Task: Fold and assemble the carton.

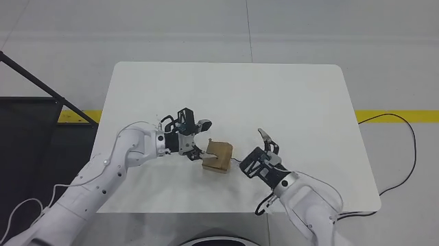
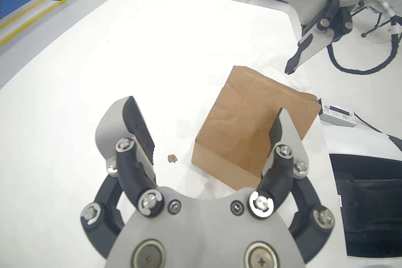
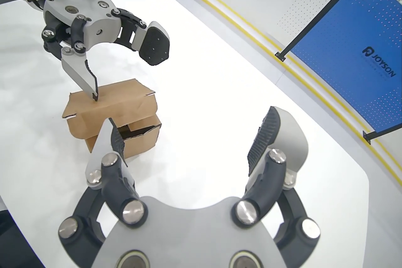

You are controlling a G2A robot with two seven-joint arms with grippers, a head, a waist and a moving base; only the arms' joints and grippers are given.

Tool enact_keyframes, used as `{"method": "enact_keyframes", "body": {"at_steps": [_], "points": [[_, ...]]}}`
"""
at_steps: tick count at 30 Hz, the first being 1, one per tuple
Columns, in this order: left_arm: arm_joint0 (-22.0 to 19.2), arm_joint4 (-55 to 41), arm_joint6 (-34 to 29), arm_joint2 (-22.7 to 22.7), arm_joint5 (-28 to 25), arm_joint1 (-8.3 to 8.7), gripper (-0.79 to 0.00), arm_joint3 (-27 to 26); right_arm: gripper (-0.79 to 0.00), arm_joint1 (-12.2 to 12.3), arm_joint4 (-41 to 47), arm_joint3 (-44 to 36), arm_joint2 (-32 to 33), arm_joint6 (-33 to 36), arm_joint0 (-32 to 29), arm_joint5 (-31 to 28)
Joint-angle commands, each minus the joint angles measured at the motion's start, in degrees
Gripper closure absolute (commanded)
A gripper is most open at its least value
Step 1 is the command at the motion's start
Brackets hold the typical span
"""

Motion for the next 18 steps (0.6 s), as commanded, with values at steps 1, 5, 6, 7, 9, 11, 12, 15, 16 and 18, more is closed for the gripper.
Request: {"method": "enact_keyframes", "body": {"at_steps": [1, 5, 6, 7, 9, 11, 12, 15, 16, 18], "points": [[0.0, 0.1, 0.0, -0.1, -0.2, -0.09, -0.785, 0.1, -0.785, 0.0, 0.3, 0.6, -0.3, 0.7, 0.8, -0.3], [-0.1, 0.2, -0.1, -0.1, -0.5, -0.28, -0.785, 0.3, -0.785, -0.1, 0.1, 1.2, -1.1, 1.7, 1.6, -0.4], [-0.1, 0.1, -0.1, -0.1, -0.6, -0.35, -0.785, 0.4, -0.785, -0.1, 0.1, 1.4, -1.3, 1.9, 1.8, -0.5], [-0.1, 0.2, -0.2, 0.0, -0.7, -0.41, -0.785, 0.4, -0.785, -0.1, 0.1, 1.5, -1.6, 2.1, 2.0, -0.5], [-0.2, 0.1, -0.2, 0.0, -0.7, -0.55, -0.785, 0.6, -0.785, -0.1, -0.1, 1.8, -2.0, 2.4, 2.2, -0.5], [-0.4, 0.1, -0.4, 0.1, -0.8, -0.68, -0.785, 0.7, -0.785, -0.1, -0.1, 2.1, -2.2, 2.6, 2.4, -0.4], [-0.4, 0.1, -0.5, 0.1, -0.8, -0.75, -0.785, 0.9, -0.785, -0.1, -0.1, 2.2, -2.3, 2.6, 2.5, -0.4], [-0.6, 0.1, -0.9, 0.3, -1.0, -0.95, -0.785, 1.1, -0.785, -0.1, 0.0, 2.5, -2.5, 2.5, 2.7, -0.4], [-0.7, 0.0, -1.0, 0.3, -1.0, -1.02, -0.785, 1.2, -0.785, -0.1, 0.0, 2.6, -2.5, 2.4, 2.8, -0.4], [-0.8, -0.1, -1.1, 0.3, -1.1, -1.13, -0.785, 1.4, -0.785, 0.0, 0.1, 2.8, -2.5, 2.4, 2.8, -0.4]]}}
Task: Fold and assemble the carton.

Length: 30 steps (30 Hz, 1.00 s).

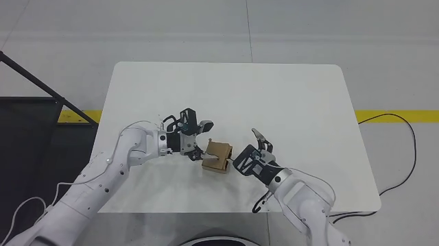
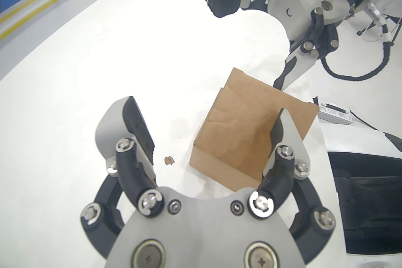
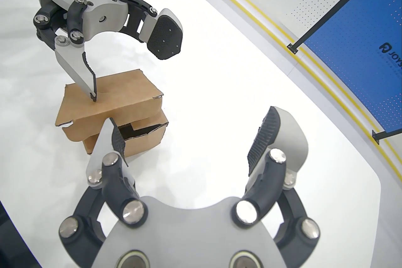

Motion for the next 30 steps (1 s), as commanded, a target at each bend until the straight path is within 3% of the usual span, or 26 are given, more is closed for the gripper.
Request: {"method": "enact_keyframes", "body": {"at_steps": [1, 30], "points": [[-0.1, 0.0, -0.2, 0.0, -0.1, -0.10, -0.785, 0.1, -0.785, 0.0, 0.0, 0.2, 0.0, 0.0, 0.1, 0.1], [-1.4, -1.9, -2.8, 0.3, -2.6, -1.56, -0.785, 2.4, -0.785, 0.3, 0.9, 3.4, -0.9, -1.6, 1.3, 0.6]]}}
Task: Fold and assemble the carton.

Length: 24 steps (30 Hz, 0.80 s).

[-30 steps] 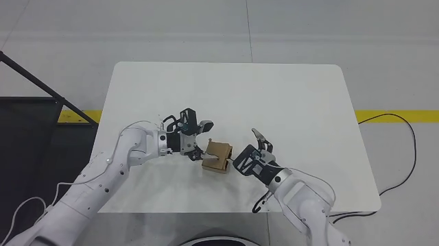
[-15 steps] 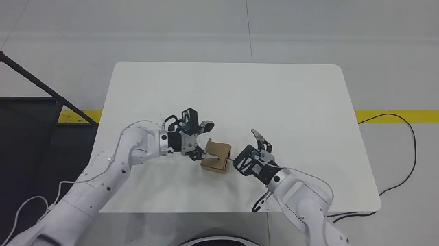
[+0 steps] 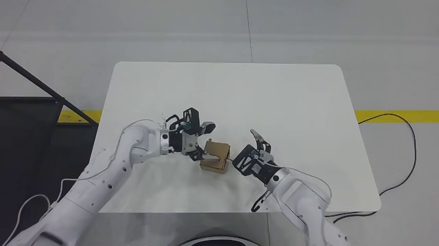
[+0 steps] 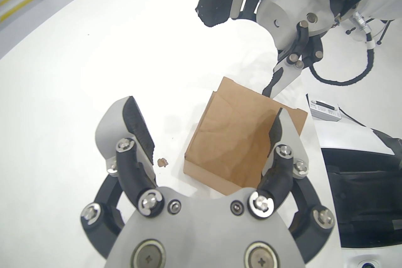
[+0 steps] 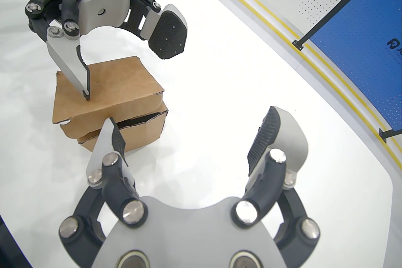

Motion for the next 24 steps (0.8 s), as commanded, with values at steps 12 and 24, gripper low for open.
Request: {"method": "enact_keyframes", "body": {"at_steps": [12, 24], "points": [[1.1, 0.3, -0.6, -1.9, 0.2, 0.18, -0.785, 0.3, -0.785, 0.2, -0.4, -0.7, -0.1, 0.0, -0.2, 0.4], [1.9, -0.2, -1.8, -3.2, -0.1, 0.30, -0.785, 0.8, -0.785, 0.3, -0.6, -1.2, -0.4, 0.6, 0.0, 0.3]]}}
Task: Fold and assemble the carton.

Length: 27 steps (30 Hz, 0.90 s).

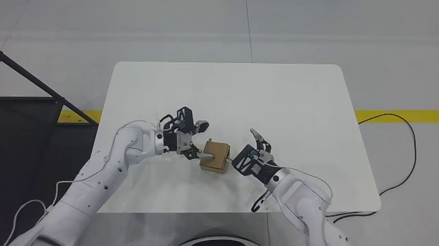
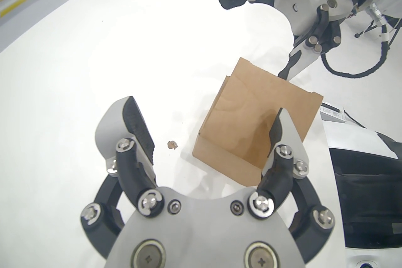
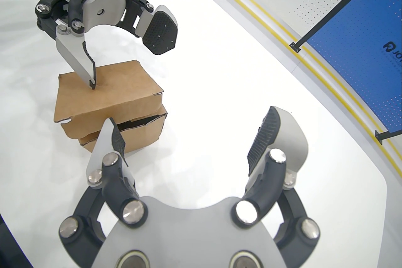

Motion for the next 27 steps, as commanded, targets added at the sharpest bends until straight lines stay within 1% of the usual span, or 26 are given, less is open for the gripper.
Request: {"method": "enact_keyframes", "body": {"at_steps": [1, 27], "points": [[0.0, -0.3, -0.2, 0.0, -0.1, -0.05, -0.785, 0.2, -0.785, 0.0, -0.1, 0.0, -0.1, 0.0, 0.0, 0.0], [-0.5, -1.2, -1.4, 0.0, -1.0, -0.76, -0.785, 1.6, -0.785, 0.2, -0.7, 1.4, -1.3, -0.1, 0.9, 0.3]]}}
